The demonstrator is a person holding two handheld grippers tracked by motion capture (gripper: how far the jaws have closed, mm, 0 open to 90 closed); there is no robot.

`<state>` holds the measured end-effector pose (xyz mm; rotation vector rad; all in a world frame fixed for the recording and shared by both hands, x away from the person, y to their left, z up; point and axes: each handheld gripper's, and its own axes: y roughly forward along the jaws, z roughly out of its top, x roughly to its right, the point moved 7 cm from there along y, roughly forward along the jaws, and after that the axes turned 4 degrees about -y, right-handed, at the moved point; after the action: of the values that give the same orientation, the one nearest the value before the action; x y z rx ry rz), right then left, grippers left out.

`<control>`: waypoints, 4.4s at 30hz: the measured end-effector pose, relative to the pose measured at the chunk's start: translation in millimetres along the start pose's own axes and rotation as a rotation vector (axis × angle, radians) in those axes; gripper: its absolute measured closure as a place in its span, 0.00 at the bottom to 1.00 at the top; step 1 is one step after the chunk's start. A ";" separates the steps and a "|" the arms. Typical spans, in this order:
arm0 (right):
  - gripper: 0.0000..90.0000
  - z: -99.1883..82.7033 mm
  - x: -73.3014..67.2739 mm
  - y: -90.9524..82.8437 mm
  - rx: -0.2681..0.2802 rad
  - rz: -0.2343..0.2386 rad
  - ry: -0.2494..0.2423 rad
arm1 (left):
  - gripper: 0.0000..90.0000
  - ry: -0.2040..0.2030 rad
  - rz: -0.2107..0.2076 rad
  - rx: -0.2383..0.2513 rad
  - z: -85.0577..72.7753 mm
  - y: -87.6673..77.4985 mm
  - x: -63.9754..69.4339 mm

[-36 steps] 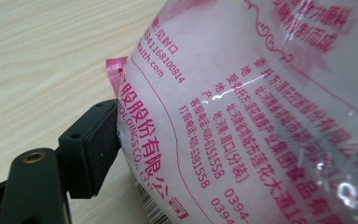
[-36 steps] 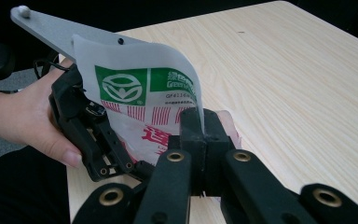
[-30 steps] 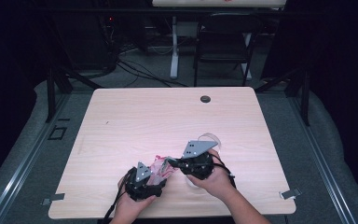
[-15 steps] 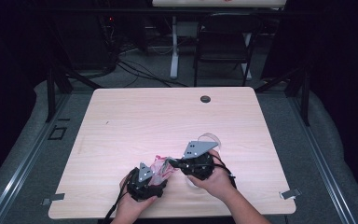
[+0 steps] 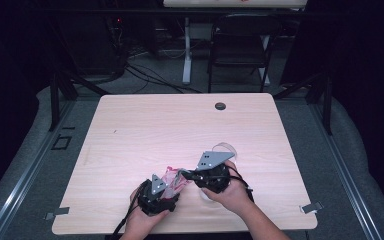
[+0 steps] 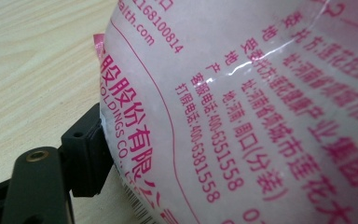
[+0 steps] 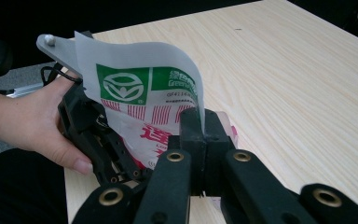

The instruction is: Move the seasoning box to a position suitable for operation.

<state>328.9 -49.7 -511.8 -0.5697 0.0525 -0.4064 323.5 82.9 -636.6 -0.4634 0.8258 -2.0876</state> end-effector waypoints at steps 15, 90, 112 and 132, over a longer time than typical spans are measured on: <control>1.00 -0.2 0.1 0.0 0.007 0.002 0.008 | 0.40 -0.023 -0.027 0.011 0.2 -1.3 -2.6; 0.88 6.3 -5.1 -28.5 0.055 -0.088 -0.052 | 0.62 0.124 0.056 0.074 31.5 -23.8 -8.0; 0.75 -1.4 -2.8 -40.0 0.061 -0.120 -0.035 | 0.63 0.158 0.089 0.101 45.5 -25.8 -14.2; 0.71 5.4 -10.0 -36.7 0.059 -0.117 -0.134 | 0.63 0.242 0.188 0.101 44.4 -30.7 -18.1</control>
<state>307.4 -71.1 -488.3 -0.5418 -0.1218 -0.4814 342.5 93.7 -584.0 -0.0748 0.8613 -2.0219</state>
